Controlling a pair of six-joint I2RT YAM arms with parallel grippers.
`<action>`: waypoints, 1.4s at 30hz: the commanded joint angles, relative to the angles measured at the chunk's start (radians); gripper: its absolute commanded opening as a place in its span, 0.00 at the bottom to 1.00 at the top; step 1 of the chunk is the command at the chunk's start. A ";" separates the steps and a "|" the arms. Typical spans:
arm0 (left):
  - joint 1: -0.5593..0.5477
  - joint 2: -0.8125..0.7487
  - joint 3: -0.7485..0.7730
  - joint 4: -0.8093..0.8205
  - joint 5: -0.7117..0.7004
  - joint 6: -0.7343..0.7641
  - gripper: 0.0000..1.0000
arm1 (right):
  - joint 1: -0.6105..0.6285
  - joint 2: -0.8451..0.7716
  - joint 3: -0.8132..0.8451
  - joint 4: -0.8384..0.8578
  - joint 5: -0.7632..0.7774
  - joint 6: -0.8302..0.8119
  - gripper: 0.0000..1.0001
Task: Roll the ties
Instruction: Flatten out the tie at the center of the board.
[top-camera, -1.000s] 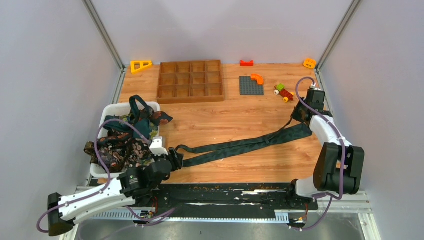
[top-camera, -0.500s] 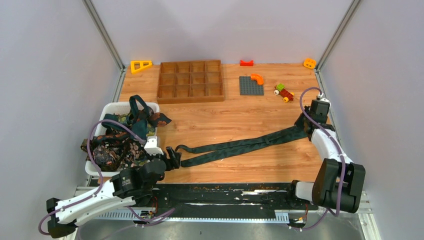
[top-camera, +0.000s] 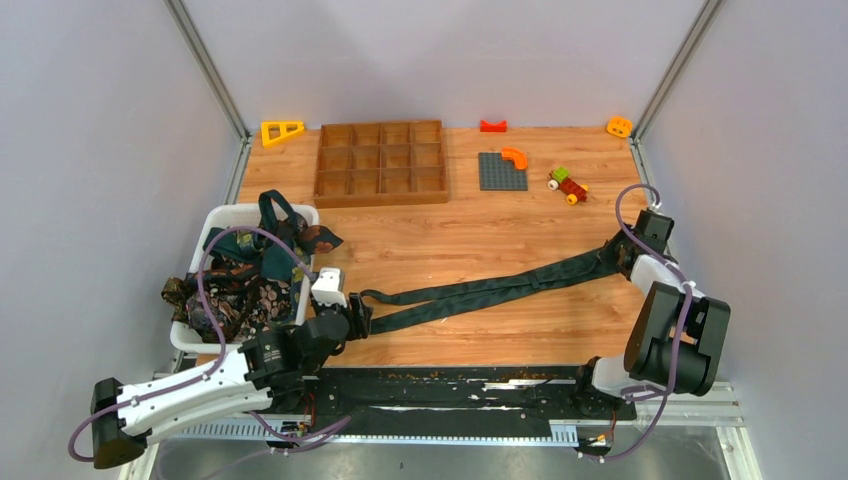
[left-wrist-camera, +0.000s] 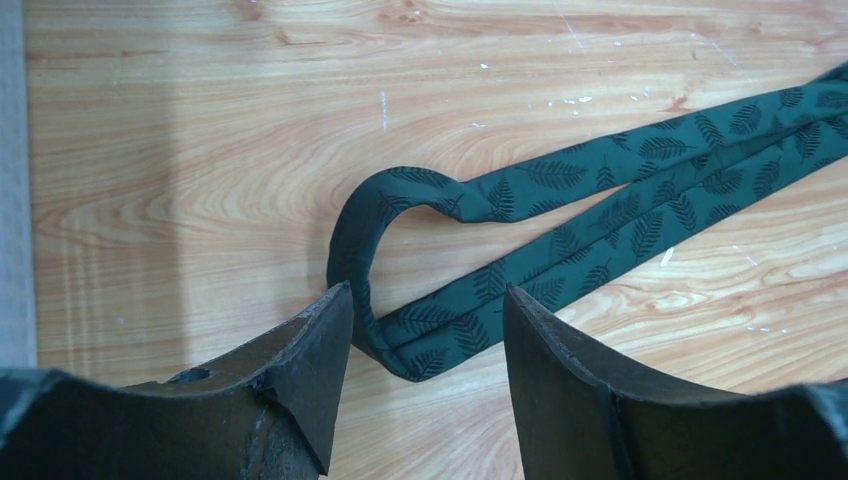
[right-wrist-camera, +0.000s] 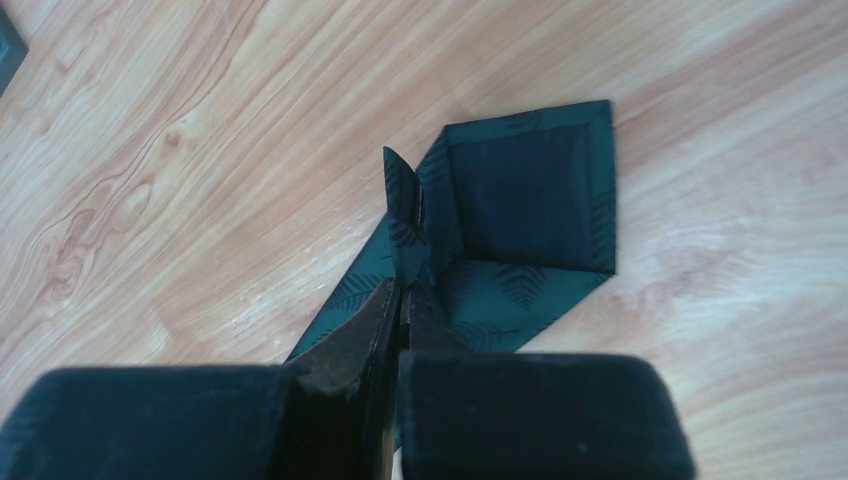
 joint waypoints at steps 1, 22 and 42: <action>-0.001 0.003 -0.005 0.104 0.029 0.026 0.63 | -0.002 0.022 -0.007 0.130 -0.142 0.010 0.00; 0.000 0.069 -0.034 0.165 0.076 0.081 0.63 | -0.025 0.039 -0.036 0.134 -0.146 0.020 0.00; 0.000 0.032 0.010 0.101 0.043 0.102 0.69 | -0.016 -0.192 -0.050 -0.063 0.012 0.130 0.73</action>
